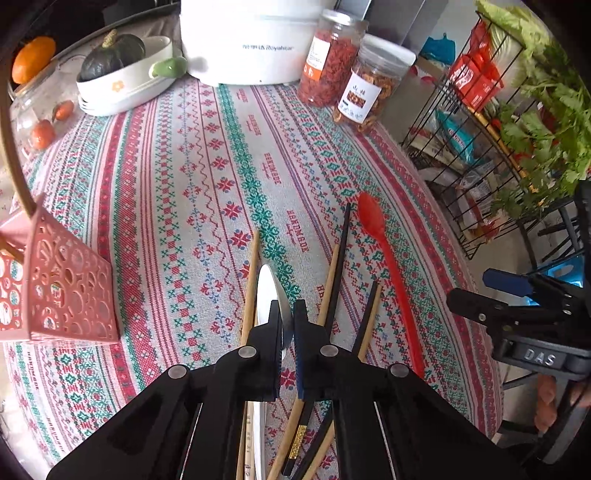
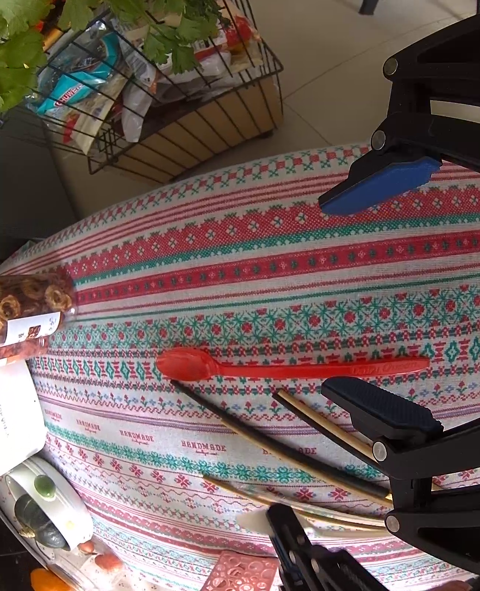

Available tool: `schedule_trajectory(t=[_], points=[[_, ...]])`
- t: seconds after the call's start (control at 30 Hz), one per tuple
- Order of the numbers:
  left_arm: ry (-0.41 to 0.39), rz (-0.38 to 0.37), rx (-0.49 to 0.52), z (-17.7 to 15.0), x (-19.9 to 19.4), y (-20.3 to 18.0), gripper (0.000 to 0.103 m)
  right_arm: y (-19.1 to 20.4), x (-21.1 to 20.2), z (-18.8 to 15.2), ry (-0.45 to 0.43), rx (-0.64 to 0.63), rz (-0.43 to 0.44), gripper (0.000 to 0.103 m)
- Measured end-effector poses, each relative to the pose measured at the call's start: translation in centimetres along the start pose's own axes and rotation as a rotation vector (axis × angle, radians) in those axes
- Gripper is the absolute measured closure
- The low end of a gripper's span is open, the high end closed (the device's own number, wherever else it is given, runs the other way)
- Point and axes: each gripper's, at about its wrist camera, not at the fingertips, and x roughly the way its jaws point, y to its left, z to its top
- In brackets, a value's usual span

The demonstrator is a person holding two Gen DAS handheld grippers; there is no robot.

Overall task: Organize utensils
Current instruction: 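Grasp the red plastic spoon with the right tool while the left tool lifts the white spoon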

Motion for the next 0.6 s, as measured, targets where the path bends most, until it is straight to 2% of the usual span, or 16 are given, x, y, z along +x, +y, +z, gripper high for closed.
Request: schedule_trajectory(t=[0.13,0.37,0.5,0.6], points=[[-0.074,-0.041,-0.022,-0.7,-3.2,1.0,0.098,-0.1,0.6,0.9,0.0,0.028,0.015,0.027],[-0.159,-0.051,-0.031,-2.8,-8.2,4.1,0.098,0.1,2.8,3.2,0.005,0.092,0.087,0.029],[-0.219,-0.088,-0.082,-4.3,-10.3,6.8,0.098,1.1,3.8,4.6,-0.014,0.089,0.131,0.045],[-0.218,-0.102,-0.119,-4.7,-10.5,8.2,0.098,2.3,4.7,5.4,-0.016,0.07,0.129,0.055]])
